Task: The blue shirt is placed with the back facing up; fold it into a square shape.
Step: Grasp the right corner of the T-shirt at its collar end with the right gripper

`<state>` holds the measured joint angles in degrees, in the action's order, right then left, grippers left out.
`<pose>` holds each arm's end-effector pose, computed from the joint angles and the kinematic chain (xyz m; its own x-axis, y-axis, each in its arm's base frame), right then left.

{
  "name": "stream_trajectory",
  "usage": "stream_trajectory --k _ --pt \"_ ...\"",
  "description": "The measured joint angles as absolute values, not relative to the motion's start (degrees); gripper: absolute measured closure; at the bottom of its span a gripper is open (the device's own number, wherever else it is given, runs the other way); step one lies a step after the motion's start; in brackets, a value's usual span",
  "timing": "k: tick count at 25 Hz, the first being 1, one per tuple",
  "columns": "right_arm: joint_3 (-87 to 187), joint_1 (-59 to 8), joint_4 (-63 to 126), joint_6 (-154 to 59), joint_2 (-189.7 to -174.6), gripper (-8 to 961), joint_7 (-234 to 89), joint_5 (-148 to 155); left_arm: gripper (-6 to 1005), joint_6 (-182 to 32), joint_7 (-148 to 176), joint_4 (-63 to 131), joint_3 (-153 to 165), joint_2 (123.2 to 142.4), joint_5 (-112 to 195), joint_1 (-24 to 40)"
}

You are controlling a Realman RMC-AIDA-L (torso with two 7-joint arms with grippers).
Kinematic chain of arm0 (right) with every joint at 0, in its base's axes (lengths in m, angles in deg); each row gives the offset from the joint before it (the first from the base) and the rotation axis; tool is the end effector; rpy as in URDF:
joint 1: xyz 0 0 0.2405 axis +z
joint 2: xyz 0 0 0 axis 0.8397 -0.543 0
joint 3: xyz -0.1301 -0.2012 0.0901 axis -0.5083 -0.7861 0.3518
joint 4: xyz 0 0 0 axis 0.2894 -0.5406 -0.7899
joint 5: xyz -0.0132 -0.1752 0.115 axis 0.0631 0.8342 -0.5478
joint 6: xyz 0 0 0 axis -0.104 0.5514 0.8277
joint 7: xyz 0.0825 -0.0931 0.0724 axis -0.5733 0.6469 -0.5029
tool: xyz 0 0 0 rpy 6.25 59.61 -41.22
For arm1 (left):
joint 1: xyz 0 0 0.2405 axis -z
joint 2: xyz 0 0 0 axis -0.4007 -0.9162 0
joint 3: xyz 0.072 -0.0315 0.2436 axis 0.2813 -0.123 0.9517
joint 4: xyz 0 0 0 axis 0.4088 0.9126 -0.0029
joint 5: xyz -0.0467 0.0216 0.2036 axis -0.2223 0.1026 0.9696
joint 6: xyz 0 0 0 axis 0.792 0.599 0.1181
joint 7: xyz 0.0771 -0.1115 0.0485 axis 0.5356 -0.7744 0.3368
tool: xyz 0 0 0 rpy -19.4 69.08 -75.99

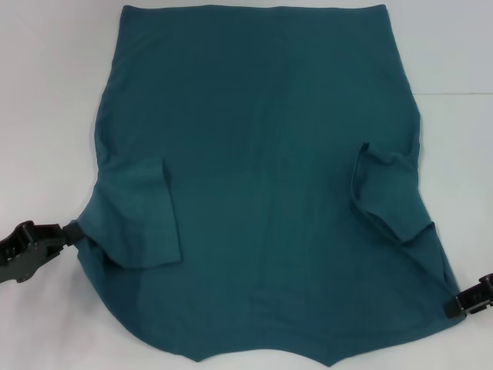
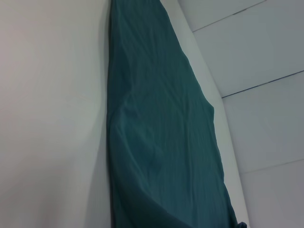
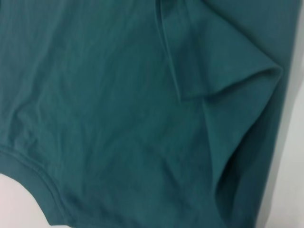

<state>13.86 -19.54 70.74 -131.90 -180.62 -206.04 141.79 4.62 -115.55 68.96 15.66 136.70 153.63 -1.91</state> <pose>0.3119 0.3369 0.0486 0.2978 -0.9527 0.0606 -0.9163 -0.3030 -0.2619 -0.3546 0.2834 0.0385 -0.2122 0.7590 0.6155 0.9503 0.0134 0.3111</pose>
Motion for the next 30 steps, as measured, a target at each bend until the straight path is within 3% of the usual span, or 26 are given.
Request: stream_trajectory --k 13,30 --pt "12.88 -18.5 70.03 -130.88 -182.16 360 -206.14 141.44 993 4.57 -115.55 68.87 15.65 136.71 153.54 -1.91" --pt "12.82 -17.13 70.12 -130.42 -182.92 360 -206.23 140.74 994 4.54 -115.58 68.87 15.52 136.79 153.27 -1.97"
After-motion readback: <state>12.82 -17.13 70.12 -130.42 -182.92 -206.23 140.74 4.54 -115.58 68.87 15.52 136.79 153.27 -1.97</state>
